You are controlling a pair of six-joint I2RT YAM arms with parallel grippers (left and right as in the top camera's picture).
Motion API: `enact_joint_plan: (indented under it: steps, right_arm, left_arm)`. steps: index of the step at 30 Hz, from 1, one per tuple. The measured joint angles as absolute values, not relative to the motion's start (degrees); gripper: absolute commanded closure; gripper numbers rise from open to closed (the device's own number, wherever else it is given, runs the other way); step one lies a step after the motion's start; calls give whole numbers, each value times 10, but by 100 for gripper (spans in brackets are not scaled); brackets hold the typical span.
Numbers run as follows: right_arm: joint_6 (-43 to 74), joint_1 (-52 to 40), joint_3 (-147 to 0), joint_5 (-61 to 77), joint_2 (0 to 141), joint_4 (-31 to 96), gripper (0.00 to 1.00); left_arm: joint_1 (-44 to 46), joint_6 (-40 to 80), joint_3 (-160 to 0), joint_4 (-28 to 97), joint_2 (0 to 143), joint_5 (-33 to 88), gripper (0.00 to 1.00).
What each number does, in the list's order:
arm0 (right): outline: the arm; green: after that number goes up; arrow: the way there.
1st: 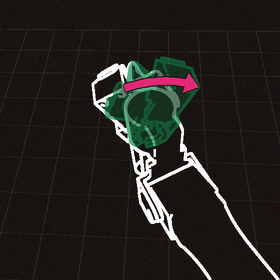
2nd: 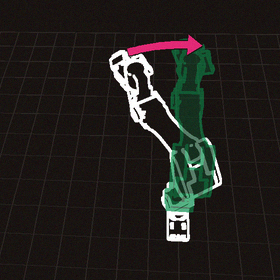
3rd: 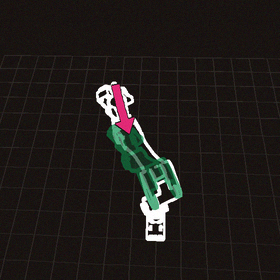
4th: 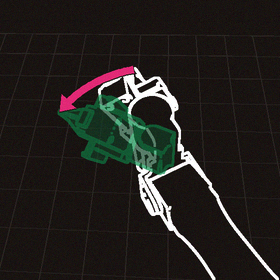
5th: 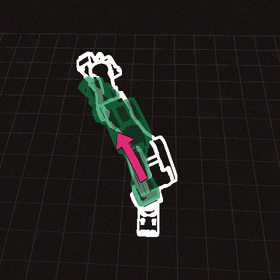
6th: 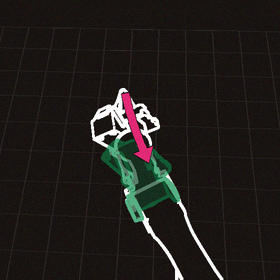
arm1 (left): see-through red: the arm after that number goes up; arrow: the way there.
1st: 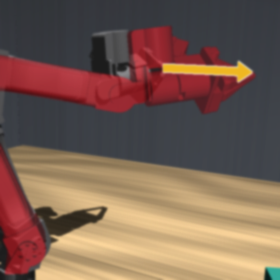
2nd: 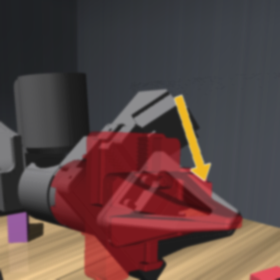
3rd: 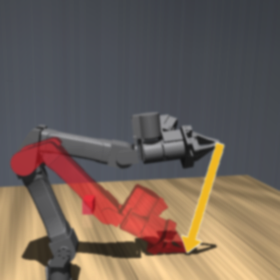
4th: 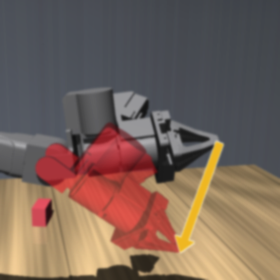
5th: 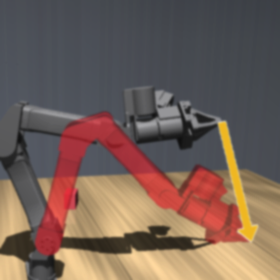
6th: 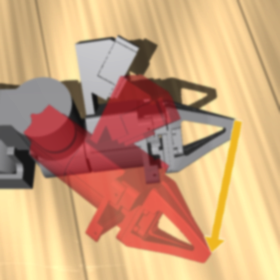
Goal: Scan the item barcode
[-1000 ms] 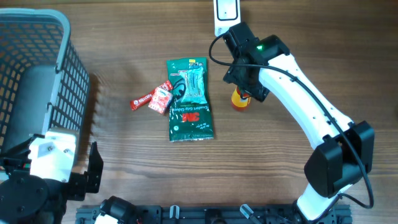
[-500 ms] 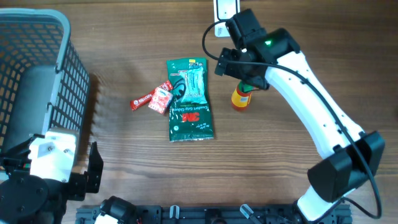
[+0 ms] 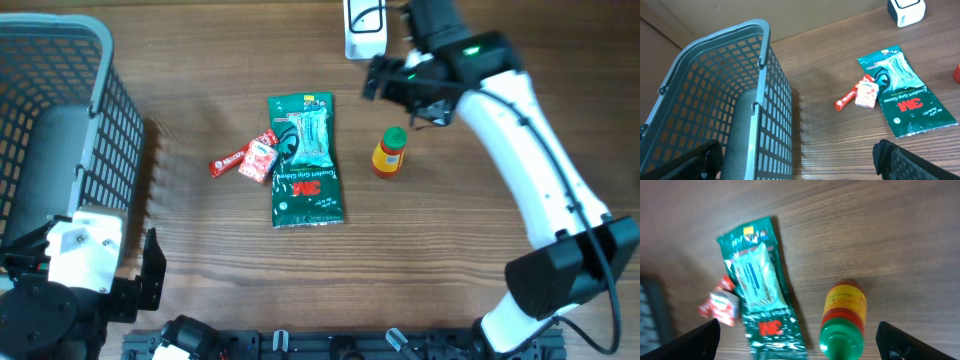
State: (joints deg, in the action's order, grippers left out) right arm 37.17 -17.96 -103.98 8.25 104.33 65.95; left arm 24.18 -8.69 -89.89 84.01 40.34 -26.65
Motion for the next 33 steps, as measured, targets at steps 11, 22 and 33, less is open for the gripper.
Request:
enact_joint_plan:
  steps: [11, 22, 33]
  right_arm:
    - [505, 17, -1019, 271, 1043, 667, 0]
    - [550, 16, -1016, 270, 1046, 702, 2]
    - [528, 16, -1016, 377, 1213, 709, 6]
  left_arm:
    - [242, -87, -899, 840, 403, -267, 0]
    - [242, -87, -899, 840, 403, -267, 0]
    - [242, -87, -899, 840, 403, -267, 0]
